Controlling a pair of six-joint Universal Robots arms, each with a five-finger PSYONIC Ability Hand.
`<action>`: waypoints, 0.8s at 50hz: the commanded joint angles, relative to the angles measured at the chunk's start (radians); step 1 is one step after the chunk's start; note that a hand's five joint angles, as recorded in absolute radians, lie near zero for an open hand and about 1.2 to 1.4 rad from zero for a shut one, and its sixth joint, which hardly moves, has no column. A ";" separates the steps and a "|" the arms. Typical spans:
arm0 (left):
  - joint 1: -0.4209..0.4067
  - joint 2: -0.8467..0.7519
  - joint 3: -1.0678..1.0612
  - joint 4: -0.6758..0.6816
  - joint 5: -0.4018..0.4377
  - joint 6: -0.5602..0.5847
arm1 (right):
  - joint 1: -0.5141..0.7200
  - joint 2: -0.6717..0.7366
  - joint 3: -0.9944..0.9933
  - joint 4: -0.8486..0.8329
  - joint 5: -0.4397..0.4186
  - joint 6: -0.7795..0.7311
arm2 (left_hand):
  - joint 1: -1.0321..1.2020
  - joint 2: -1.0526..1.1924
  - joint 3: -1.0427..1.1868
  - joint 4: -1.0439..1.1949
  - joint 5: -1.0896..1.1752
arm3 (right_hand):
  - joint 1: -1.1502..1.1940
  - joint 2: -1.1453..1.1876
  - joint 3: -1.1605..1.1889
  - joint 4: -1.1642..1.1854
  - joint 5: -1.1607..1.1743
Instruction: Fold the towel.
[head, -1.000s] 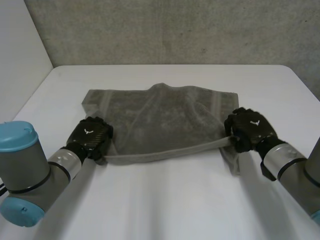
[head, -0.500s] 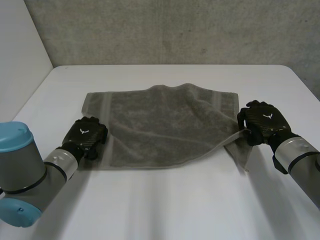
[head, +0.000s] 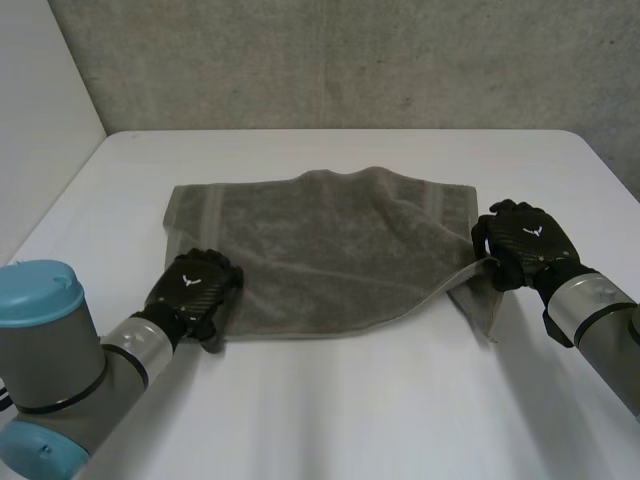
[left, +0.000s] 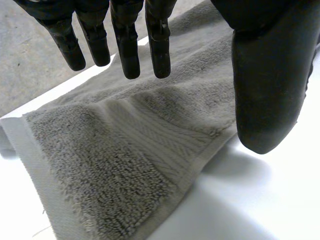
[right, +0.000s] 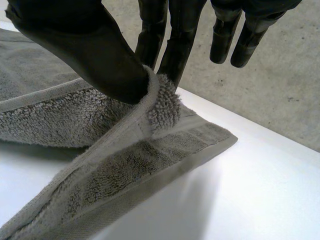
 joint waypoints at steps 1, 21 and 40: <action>0.027 -0.025 0.023 0.000 -0.002 0.002 | -0.003 0.000 0.001 -0.001 -0.001 0.000 | -0.047 -0.039 -0.044 -0.052 -0.001 | 0.080 0.107 -0.006 -0.007 0.066; 0.016 -0.105 0.081 0.000 -0.015 0.002 | 0.000 -0.002 0.006 -0.001 -0.005 -0.005 | 0.143 0.151 -0.044 -0.052 0.189 | 0.080 0.107 -0.006 -0.007 0.066; 0.016 -0.096 0.121 -0.003 -0.014 -0.004 | -0.002 0.000 0.003 0.003 -0.016 -0.005 | 0.948 0.956 -0.044 -0.052 0.994 | 0.080 0.107 -0.006 -0.007 0.066</action>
